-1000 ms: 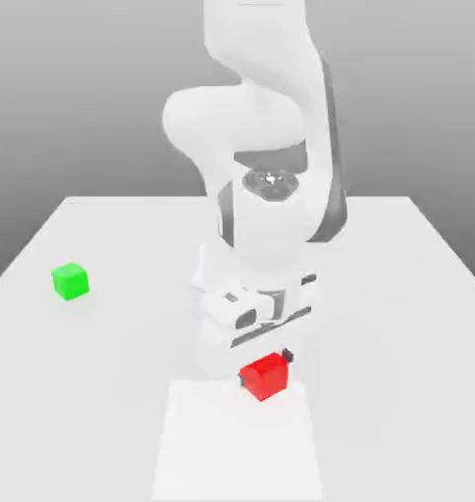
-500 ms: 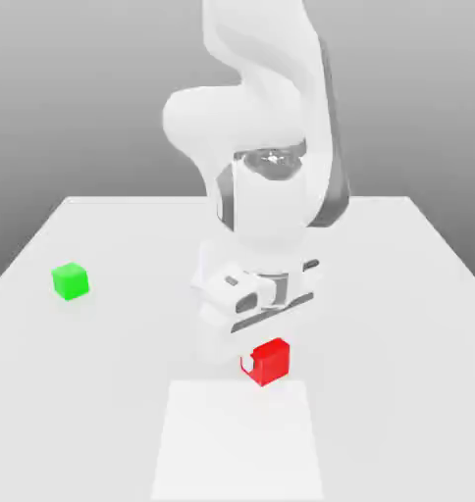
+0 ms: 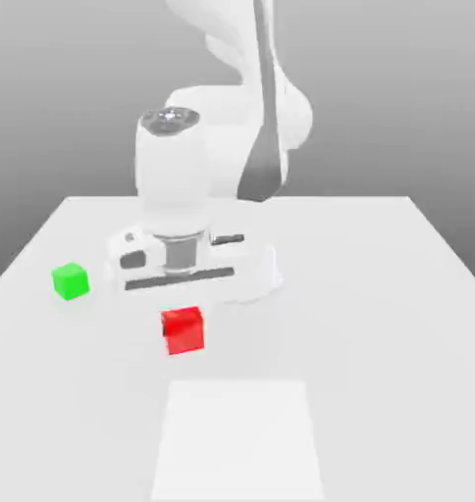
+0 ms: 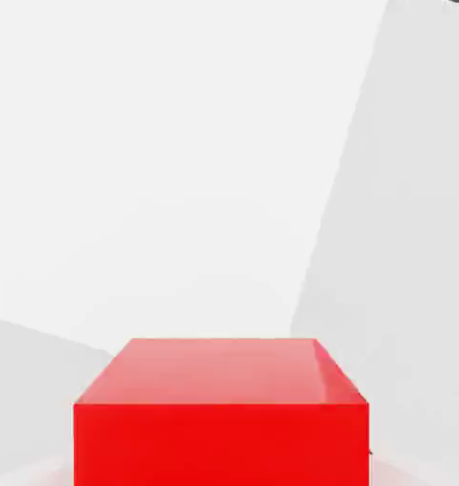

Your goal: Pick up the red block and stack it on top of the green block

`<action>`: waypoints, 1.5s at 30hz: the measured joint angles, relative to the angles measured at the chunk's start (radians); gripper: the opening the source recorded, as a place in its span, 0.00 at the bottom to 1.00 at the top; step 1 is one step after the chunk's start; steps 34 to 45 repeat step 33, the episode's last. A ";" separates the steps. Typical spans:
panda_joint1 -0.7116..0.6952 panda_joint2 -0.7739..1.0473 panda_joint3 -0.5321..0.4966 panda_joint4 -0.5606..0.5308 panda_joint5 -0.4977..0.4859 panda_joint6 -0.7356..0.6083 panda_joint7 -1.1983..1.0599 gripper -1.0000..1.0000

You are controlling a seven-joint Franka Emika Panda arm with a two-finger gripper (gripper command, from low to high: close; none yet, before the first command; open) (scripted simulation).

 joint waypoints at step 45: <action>-0.466 0.243 -0.525 0.044 0.307 0.169 -0.281 1.00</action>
